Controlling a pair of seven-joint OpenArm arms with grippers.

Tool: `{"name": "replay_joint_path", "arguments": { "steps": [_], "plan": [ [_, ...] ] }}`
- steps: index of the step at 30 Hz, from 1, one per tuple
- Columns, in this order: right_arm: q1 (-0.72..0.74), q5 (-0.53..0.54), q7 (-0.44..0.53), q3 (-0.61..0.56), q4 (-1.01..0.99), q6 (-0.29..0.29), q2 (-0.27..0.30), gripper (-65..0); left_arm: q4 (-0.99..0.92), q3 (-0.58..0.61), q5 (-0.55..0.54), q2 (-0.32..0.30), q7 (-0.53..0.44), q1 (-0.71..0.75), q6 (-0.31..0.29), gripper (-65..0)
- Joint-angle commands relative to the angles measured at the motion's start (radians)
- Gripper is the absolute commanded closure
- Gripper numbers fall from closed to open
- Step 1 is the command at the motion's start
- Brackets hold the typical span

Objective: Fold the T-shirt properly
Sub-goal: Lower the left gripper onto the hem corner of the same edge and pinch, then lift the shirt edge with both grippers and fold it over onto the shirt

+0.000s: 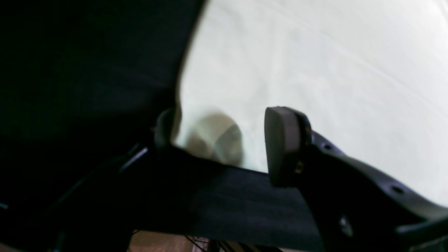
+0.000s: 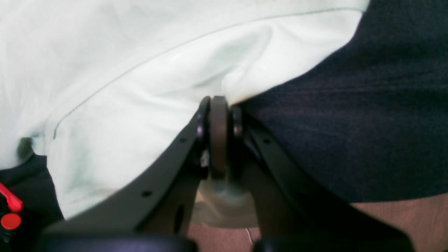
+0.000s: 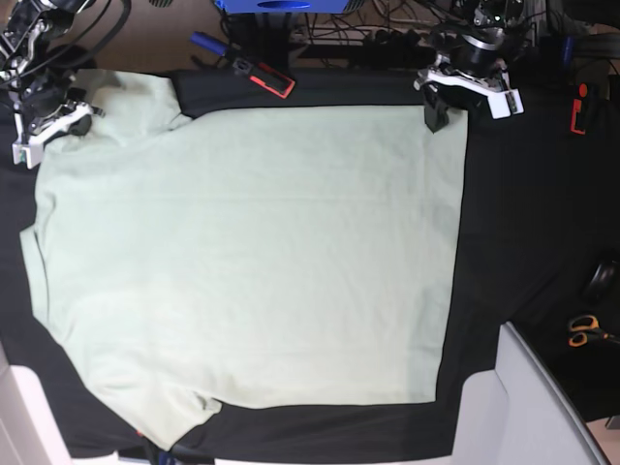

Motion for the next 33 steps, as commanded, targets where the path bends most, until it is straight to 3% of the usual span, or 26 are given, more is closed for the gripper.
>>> {"name": "replay_joint_path", "arguments": {
  "steps": [1, 6, 11, 15, 22, 25, 33],
  "plan": [
    [0.001, -0.037, -0.086, -0.026, -0.039, 0.025, -0.037, -0.3, 0.003, 0.005, -0.002, -0.001, 0.022, 0.0, -0.009, -36.6],
    [-0.001, -0.037, -0.086, -0.026, -0.039, 0.025, -0.037, -0.3, -0.011, 0.015, -0.003, -0.001, 0.022, -0.002, -0.009, -35.4],
    [-0.001, -0.037, -0.086, -0.026, -0.039, 0.025, -0.037, -0.3, -0.011, 0.01, -0.002, -0.005, 0.021, -0.002, -0.009, -10.1],
    [0.001, -0.037, -0.086, -0.026, -0.039, 0.025, -0.037, -0.3, -0.011, 0.009, -0.003, -0.005, 0.021, -0.002, -0.007, -0.2],
    [-0.005, -0.038, -0.084, -0.026, -0.031, 0.025, -0.017, -0.3, 0.008, 0.007, -0.003, -0.008, 0.015, 0.004, -0.007, 0.0],
    [-0.007, -0.038, -0.084, -0.017, -0.019, 0.025, -0.014, -0.3, 0.022, -0.048, -0.003, -0.008, 0.018, 0.021, -0.007, 0.0],
    [-0.059, -0.038, -0.127, -0.024, 0.17, 0.025, -0.002, -0.3, 0.134, -0.125, -0.002, -0.014, 0.021, 0.075, -0.007, 0.0]
  ]
}}
